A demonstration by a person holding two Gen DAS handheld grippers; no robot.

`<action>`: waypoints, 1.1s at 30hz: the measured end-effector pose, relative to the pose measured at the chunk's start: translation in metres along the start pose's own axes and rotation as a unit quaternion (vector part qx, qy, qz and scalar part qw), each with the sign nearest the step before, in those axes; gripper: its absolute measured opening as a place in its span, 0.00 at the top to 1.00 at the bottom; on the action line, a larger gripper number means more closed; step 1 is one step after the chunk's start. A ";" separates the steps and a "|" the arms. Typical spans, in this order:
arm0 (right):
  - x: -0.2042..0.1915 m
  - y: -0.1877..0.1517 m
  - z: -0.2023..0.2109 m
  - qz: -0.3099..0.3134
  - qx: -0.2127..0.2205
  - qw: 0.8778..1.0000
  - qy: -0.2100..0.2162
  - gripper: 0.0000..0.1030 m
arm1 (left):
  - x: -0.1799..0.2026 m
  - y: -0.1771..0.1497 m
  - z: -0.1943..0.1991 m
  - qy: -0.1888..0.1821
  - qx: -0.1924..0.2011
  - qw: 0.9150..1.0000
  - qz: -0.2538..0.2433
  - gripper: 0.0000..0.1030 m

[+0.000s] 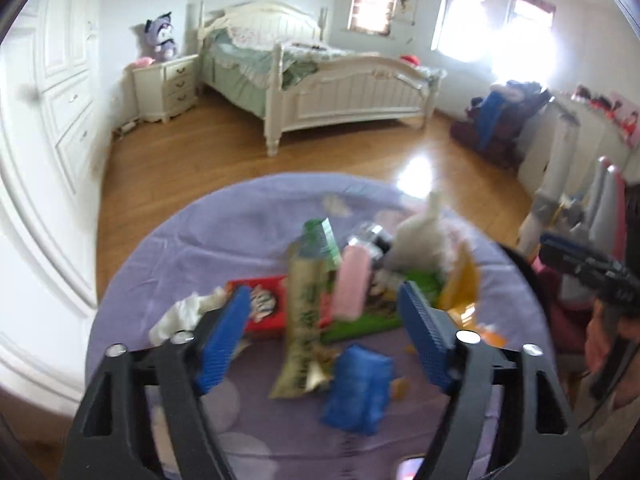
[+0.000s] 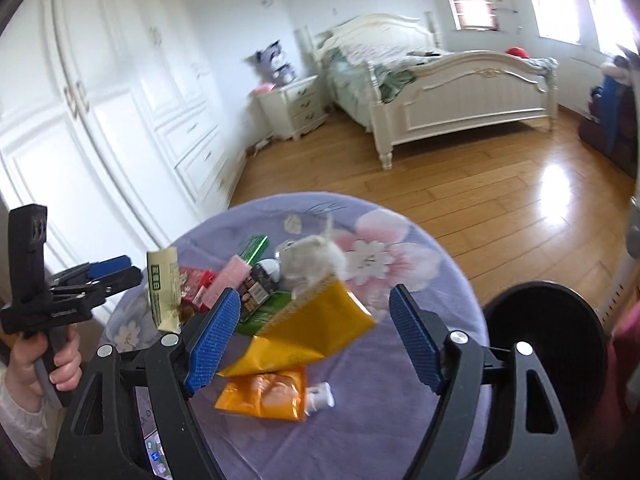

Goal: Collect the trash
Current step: 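Grasp the paper wrapper with the left tool while the right tool grasps the white plush toy, then carry the wrapper and plush toy to the bin and release both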

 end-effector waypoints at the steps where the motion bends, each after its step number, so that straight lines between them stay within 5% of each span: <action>1: -0.003 0.001 -0.008 0.004 -0.006 1.000 -0.003 0.26 | -0.004 -0.003 -0.007 -0.002 -0.007 1.000 -0.001 0.35; 5: -0.012 0.009 -0.046 0.014 -0.030 0.999 -0.015 0.26 | -0.010 -0.014 -0.032 -0.006 -0.028 1.000 -0.002 0.46; 10: -0.011 0.015 -0.103 0.045 -0.082 0.995 -0.042 0.26 | -0.020 -0.023 -0.057 -0.004 -0.047 0.999 0.027 0.86; 11: -0.008 0.013 -0.112 0.049 -0.097 0.993 -0.049 0.26 | -0.021 -0.024 -0.060 -0.008 -0.047 0.998 0.038 0.87; 12: -0.007 0.009 -0.124 0.052 -0.116 0.990 -0.053 0.30 | -0.022 -0.023 -0.061 -0.013 -0.044 0.998 0.044 0.87; 14: -0.005 0.003 -0.137 0.055 -0.147 0.986 -0.052 0.56 | -0.023 -0.021 -0.058 -0.015 -0.034 0.998 0.049 0.88; 15: -0.004 0.001 -0.139 0.056 -0.149 0.986 -0.054 0.59 | -0.023 -0.020 -0.056 -0.014 -0.029 0.998 0.049 0.88; 19: -0.016 0.010 -0.111 0.047 -0.095 0.994 -0.022 0.62 | -0.026 -0.008 -0.036 -0.021 0.001 0.998 0.056 0.88; 26: -0.037 0.050 0.001 0.037 0.054 0.997 0.041 0.62 | 0.018 0.039 0.022 -0.069 0.075 0.994 0.034 0.88; 30: -0.023 0.064 0.057 0.028 0.107 0.993 0.028 0.62 | 0.061 0.070 0.049 -0.118 0.107 0.987 0.015 0.88; 33: -0.005 0.067 0.084 0.037 0.135 0.990 -0.026 0.62 | 0.097 0.089 0.055 -0.154 0.117 0.981 -0.002 0.88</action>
Point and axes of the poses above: each gripper's, at about its wrist camera, not at the fingertips, and z roughly against the way its jaws point, x to its right, y to its top, the point moved 8 cm from there along -z, roughly the way its jaws point, and after that the axes turned 4 degrees about -z, right-handed, at the moved point
